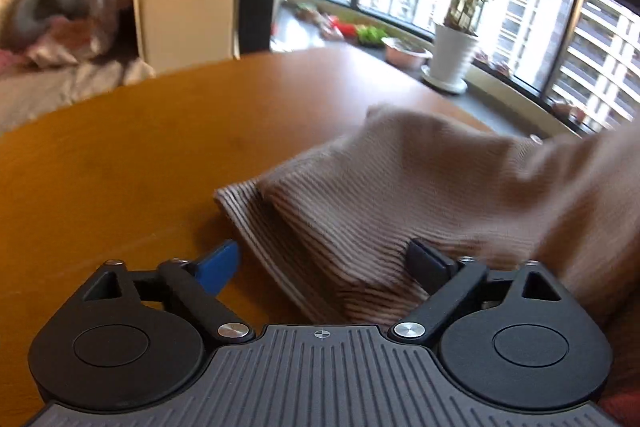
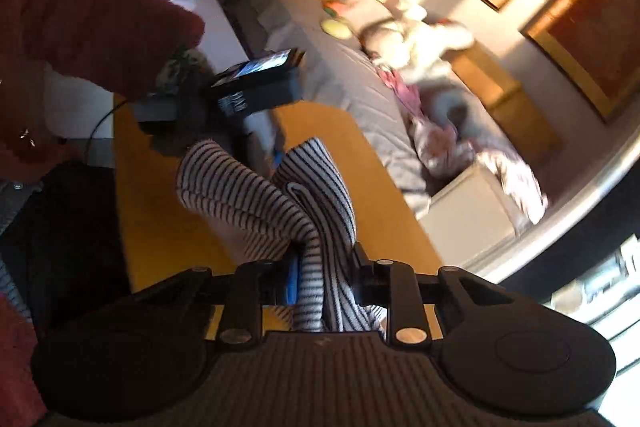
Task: Fold clothes
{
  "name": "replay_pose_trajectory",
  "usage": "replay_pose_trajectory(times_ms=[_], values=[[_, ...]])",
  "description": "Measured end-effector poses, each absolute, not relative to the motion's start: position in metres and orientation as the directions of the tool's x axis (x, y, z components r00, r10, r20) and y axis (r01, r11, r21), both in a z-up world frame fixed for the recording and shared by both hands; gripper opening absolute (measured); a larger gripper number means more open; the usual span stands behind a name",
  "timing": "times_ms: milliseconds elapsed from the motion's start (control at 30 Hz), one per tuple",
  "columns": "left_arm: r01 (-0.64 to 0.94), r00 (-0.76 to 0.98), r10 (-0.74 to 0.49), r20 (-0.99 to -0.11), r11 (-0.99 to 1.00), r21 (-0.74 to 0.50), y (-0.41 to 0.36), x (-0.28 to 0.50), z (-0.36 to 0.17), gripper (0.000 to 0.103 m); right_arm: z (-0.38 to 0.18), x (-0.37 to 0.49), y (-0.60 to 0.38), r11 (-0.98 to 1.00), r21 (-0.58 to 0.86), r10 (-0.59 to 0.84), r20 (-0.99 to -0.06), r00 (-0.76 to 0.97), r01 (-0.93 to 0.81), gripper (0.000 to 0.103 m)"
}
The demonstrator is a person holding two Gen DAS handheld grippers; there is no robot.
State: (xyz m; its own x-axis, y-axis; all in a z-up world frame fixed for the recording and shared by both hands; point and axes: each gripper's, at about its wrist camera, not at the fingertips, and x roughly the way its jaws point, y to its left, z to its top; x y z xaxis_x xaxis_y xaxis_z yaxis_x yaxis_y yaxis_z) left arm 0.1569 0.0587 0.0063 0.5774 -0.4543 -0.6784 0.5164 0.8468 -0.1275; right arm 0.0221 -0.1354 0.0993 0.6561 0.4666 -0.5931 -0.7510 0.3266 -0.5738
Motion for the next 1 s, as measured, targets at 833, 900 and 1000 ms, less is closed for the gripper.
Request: replay_pose_trajectory(times_ms=[833, 900, 1000], values=[[0.533, 0.646, -0.517, -0.561, 0.832, -0.153, 0.06, 0.156, 0.075, 0.082, 0.036, 0.18, -0.179, 0.712, -0.088, 0.547, -0.552, 0.629, -0.697, 0.083], [0.524, 0.638, -0.492, -0.592, 0.841, -0.135, 0.05, 0.153, 0.065, 0.083, 0.044, 0.171, -0.199, 0.756, -0.014, 0.549, -0.532, 0.645, -0.654, 0.089], [0.487, 0.637, -0.48, -0.603, 0.857, -0.167, 0.058, 0.142, 0.053, 0.092, 0.04, 0.155, -0.225, 0.78, 0.121, 0.579, -0.513, 0.634, -0.614, 0.09]])
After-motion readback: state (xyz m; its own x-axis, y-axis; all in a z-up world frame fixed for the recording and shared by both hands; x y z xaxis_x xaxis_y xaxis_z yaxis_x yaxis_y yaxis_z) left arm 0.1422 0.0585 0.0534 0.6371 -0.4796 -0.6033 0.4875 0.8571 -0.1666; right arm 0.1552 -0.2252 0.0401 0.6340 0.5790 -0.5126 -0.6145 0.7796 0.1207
